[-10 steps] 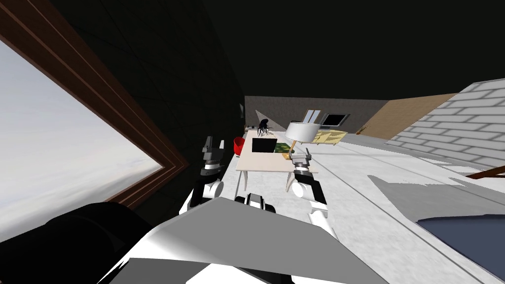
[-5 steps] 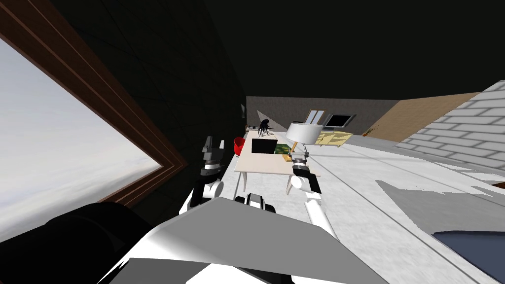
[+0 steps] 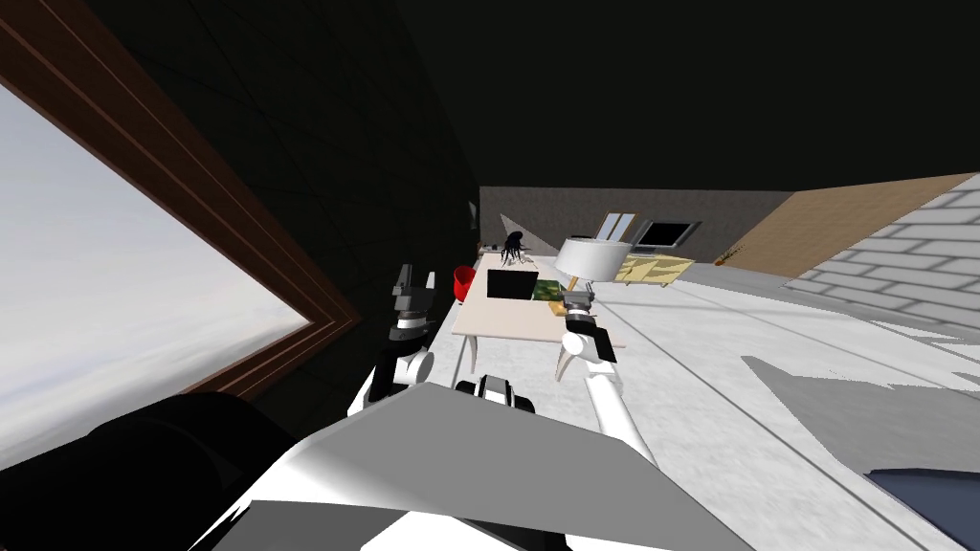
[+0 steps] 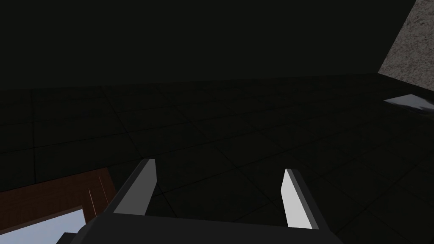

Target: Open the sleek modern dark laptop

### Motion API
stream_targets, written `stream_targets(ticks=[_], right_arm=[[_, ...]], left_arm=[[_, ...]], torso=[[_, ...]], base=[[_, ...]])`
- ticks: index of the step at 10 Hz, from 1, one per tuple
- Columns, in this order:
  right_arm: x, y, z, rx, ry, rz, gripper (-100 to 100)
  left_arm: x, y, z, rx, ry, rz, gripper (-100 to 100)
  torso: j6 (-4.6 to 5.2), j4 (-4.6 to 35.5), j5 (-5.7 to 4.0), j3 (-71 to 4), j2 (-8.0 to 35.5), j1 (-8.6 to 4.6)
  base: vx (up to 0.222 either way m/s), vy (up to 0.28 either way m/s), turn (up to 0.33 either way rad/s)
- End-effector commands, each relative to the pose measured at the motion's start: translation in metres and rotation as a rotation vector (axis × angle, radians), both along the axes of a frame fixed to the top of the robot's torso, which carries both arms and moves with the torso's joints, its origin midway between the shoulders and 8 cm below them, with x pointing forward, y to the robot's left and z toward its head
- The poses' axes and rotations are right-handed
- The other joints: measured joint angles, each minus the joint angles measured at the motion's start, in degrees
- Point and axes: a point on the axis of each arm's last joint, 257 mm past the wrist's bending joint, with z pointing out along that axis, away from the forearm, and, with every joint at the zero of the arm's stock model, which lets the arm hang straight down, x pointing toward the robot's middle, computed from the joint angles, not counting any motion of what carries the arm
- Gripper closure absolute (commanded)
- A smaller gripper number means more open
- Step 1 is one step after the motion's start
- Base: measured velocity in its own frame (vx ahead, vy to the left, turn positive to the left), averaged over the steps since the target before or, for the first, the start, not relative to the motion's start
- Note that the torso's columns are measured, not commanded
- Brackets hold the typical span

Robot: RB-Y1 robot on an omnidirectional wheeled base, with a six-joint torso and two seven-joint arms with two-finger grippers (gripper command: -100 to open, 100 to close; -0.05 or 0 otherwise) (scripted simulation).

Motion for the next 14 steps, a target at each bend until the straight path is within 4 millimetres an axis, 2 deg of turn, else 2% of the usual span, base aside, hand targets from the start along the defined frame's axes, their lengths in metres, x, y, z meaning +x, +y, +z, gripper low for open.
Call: stream_targets(ticks=[1, 2, 3, 5, 6, 7, 8, 9, 10, 11, 12, 13, 14], right_arm=[[0.02, -0.001, -0.002, 0.123, 0.005, 0.052, -100], [0.02, -0.001, -0.004, 0.148, 0.004, 0.063, -100], [0.034, -0.002, -0.004, 0.209, 0.01, 0.087, -100], [0.034, -0.002, -0.005, 0.241, 0.009, 0.102, -100], [0.047, -0.001, -0.006, 0.31, 0.014, 0.129, -100], [0.048, -0.002, -0.007, 0.33, 0.015, 0.137, -100], [0.06, 0.0, -0.007, 0.39, 0.021, 0.161, -100], [0.061, -0.001, -0.01, 0.415, 0.022, 0.17, -100], [0.073, 0.002, -0.009, 0.472, 0.029, 0.194, -100], [0.073, 0.001, -0.013, 0.499, 0.031, 0.203, -100], [0.084, 0.005, -0.009, 0.552, 0.032, 0.228, -100], [0.085, 0.004, -0.016, 0.579, 0.042, 0.232, -100], [0.095, 0.009, -0.012, 0.63, 0.042, 0.258, -100]], left_arm=[[0.0, 0.0, 0.0, 0.0, 0.0, 0.0, 0], [0.0, 0.0, 0.0, 0.0, 0.0, 0.0, 0], [0.0, 0.0, 0.0, 0.0, 0.0, 0.0, 0], [0.0, 0.0, 0.0, 0.0, 0.0, 0.0, 0], [0.0, 0.0, 0.0, 0.0, 0.0, 0.0, 0], [0.0, 0.0, 0.0, 0.0, 0.0, 0.0, 0], [0.0, 0.0, 0.0, 0.0, 0.0, 0.0, 0], [0.0, 0.0, 0.0, 0.0, 0.0, 0.0, 0], [0.0, 0.0, 0.0, 0.0, 0.0, 0.0, 0], [0.0, 0.0, 0.0, 0.0, 0.0, 0.0, 0], [0.0, 0.0, 0.0, 0.0, 0.0, 0.0, 0], [0.0, 0.0, 0.0, 0.0, 0.0, 0.0, 0], [0.0, 0.0, 0.0, 0.0, 0.0, 0.0, 0]], torso=[[0.03, -0.02, -0.03, -0.02, -0.03, -0.06], [0.01, -0.02, -0.03, -0.04, -0.06, -0.08], [0.04, -0.02, -0.03, -0.02, -0.03, -0.06], [0.03, -0.02, -0.01, -0.01, -0.01, -0.01], [0.03, 0.0, 0.01, 0.02, 0.04, 0.05], [0.0, 0.0, 0.0, 0.0, 0.01, 0.0], [0.03, -0.01, -0.02, 0.0, 0.0, -0.03], [-0.1, -0.04, -0.02, -0.17, -0.24, -0.14], [-0.05, -0.13, -0.06, -0.28, -0.41, -0.18], [-0.06, -0.22, -0.11, -0.36, -0.54, -0.25], [-0.01, -0.29, -0.15, -0.4, -0.61, -0.28], [-0.05, -0.33, -0.17, -0.45, -0.67, -0.33], [-0.01, -0.33, -0.17, -0.4, -0.61, -0.28]], base=[[0.028, -0.046, 0.052], [0.028, -0.046, 0.039], [0.032, -0.052, 0.051], [0.023, -0.031, 0.016], [0.016, -0.029, 0.037], [0.016, -0.033, 0.04], [0.01, -0.038, 0.028], [0.0, -0.035, 0.034], [0.001, -0.041, 0.047], [0.005, -0.036, 0.03], [0.006, -0.037, 0.024], [0.007, -0.032, 0.024], [0.006, -0.034, 0.03]])
